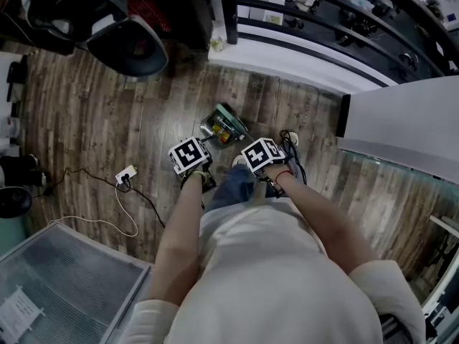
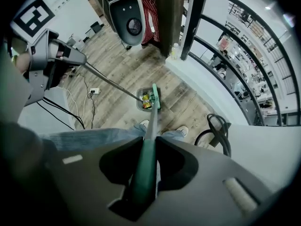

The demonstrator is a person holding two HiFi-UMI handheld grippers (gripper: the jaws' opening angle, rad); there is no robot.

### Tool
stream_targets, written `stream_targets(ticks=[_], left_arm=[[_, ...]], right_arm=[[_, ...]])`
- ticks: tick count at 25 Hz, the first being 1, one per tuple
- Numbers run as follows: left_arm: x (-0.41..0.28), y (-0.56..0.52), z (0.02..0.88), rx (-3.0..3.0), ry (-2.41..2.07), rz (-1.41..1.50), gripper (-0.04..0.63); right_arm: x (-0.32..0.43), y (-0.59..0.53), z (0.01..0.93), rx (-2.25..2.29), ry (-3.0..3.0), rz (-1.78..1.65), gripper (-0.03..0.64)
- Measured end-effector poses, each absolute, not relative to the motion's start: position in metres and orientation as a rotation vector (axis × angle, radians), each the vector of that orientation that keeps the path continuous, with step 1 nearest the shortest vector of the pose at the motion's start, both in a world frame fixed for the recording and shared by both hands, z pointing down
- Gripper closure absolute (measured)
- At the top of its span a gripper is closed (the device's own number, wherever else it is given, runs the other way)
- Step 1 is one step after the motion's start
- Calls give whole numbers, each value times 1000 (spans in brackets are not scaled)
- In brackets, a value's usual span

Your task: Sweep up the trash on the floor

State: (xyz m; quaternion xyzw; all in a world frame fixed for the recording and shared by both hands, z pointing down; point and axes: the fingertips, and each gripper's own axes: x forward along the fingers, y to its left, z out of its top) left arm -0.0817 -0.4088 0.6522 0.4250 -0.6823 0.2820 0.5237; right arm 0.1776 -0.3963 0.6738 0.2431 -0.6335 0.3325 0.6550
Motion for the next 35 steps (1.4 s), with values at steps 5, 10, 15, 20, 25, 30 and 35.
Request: stream_targets(ticks=[5, 10, 15, 20, 25, 30, 35], left_arm=[[-87, -404, 650, 1023, -1635, 675, 502], [-90, -399, 650, 1031, -1630, 678, 502], [-88, -403, 650, 1074, -1614, 711, 502], [-83, -405, 648, 1100, -1596, 732, 502], [-84, -400, 646, 1109, -1596, 734, 502], [-86, -400, 650, 1114, -1589, 723, 502], [-86, -397, 651, 1112, -1585, 719, 502]], right_arm=[[179, -391, 663, 574, -1453, 809, 518], [182, -383, 648, 564, -1486, 832, 518], [181, -376, 638, 552, -1491, 838, 518], [195, -372, 635, 581, -1483, 868, 518], [211, -368, 635, 600, -1463, 879, 518], [221, -370, 643, 618, -1433, 859, 518], [229, -371, 652, 635, -1417, 835, 518]])
